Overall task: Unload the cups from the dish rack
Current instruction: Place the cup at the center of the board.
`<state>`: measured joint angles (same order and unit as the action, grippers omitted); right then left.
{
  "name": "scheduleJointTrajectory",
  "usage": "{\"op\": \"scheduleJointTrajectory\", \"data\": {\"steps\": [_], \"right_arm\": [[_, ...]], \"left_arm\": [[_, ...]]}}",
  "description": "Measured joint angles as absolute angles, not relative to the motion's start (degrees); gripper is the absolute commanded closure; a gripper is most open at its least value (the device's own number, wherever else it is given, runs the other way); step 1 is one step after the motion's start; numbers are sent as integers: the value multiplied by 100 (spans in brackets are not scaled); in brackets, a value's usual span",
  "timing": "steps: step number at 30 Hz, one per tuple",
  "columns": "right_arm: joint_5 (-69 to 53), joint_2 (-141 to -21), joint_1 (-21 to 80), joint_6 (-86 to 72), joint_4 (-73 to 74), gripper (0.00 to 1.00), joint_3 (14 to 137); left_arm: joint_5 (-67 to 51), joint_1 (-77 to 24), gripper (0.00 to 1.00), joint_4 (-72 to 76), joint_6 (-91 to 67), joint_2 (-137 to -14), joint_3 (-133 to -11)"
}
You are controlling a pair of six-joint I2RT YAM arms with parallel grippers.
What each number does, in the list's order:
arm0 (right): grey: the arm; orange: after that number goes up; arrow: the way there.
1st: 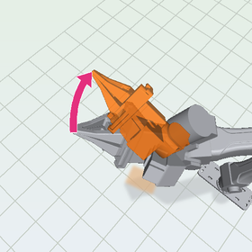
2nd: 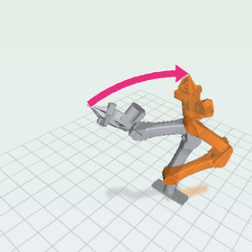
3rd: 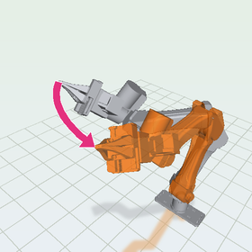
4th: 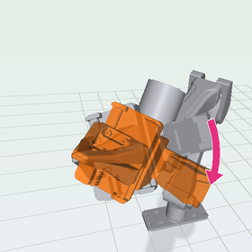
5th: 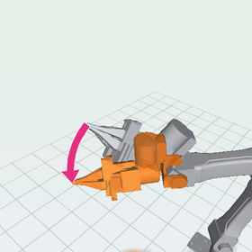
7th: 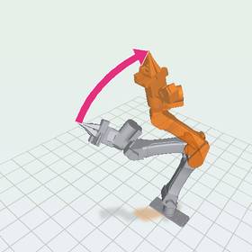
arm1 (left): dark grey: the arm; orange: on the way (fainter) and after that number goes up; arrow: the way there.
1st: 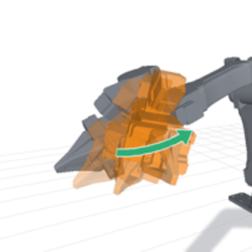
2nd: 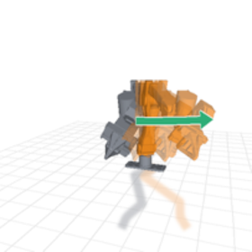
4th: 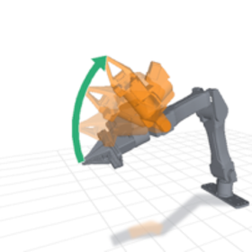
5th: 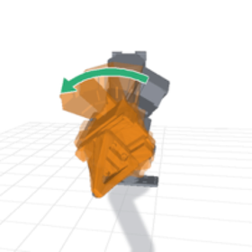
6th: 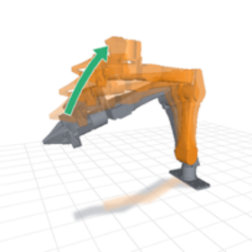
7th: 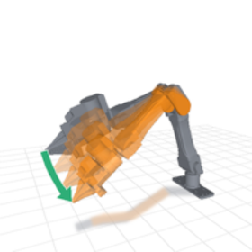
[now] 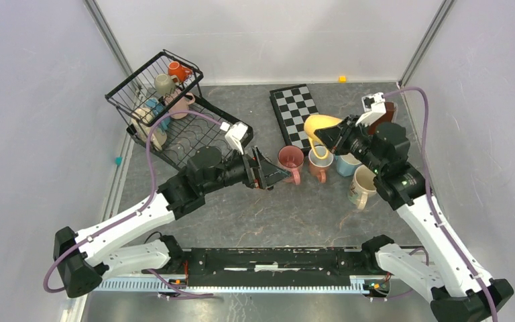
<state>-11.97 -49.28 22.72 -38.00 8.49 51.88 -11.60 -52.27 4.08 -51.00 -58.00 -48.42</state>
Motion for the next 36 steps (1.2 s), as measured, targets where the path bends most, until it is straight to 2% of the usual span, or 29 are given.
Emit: {"op": "scheduleJointTrajectory", "data": {"steps": [8, 14, 26, 36], "right_arm": [[49, -5472, 2270, -2742, 3076, 100, 6554], [637, -5843, 2211, -2300, 4125, 100, 7126], [226, -6580, 2204, -1870, 4873, 100, 7391], [222, -6737, 2255, -1752, 5201, 100, 7345]], "left_arm": [[-1041, -5227, 0, -552, -4613, -5714, -4969], [-1039, -5227, 0, -950, -4342, -5693, -5118], [-360, -5227, 0, -1846, -4121, -5511, -5317], [270, -5227, 0, -2397, -4112, -5227, -5317]]}}
